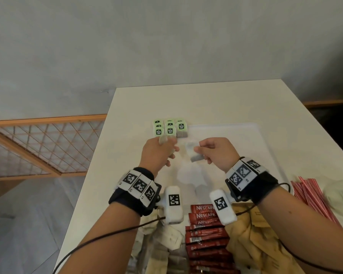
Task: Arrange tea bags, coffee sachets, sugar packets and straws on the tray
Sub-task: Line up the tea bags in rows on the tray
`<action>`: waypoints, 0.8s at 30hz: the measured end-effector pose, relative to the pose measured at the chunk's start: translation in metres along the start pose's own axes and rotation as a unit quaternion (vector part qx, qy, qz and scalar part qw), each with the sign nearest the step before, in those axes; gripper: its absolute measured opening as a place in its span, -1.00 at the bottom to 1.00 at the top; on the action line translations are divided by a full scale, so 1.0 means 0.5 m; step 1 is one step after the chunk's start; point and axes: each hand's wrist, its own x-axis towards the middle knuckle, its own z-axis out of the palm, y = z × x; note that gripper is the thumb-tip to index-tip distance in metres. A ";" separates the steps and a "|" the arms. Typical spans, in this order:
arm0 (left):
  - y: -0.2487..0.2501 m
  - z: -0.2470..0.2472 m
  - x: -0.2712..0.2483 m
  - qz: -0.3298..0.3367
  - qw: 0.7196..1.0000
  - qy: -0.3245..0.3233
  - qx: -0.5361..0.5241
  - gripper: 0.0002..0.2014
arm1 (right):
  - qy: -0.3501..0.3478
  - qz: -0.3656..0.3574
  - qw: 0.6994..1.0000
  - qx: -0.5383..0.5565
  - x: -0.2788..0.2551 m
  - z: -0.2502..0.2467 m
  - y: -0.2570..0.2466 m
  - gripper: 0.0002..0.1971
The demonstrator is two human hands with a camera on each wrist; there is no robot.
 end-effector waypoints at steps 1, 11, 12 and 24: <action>-0.002 0.004 -0.005 0.010 0.999 -0.002 0.039 -0.85 | 0.015 0.000 1.000 0.001 -0.001 -0.002 0.001 -0.90; -0.012 0.055 -0.029 0.053 0.996 -0.041 0.066 -0.82 | 0.037 -0.047 0.995 -0.075 -0.020 0.017 -0.014 -0.90; -0.008 0.055 -0.028 0.054 0.996 -0.037 0.064 -0.81 | 0.028 -0.052 0.995 -0.081 -0.023 0.018 -0.018 -0.91; 0.001 0.044 0.006 0.003 0.995 -0.059 0.085 -0.85 | -0.016 -0.055 0.993 -0.102 0.028 0.005 -0.019 -0.90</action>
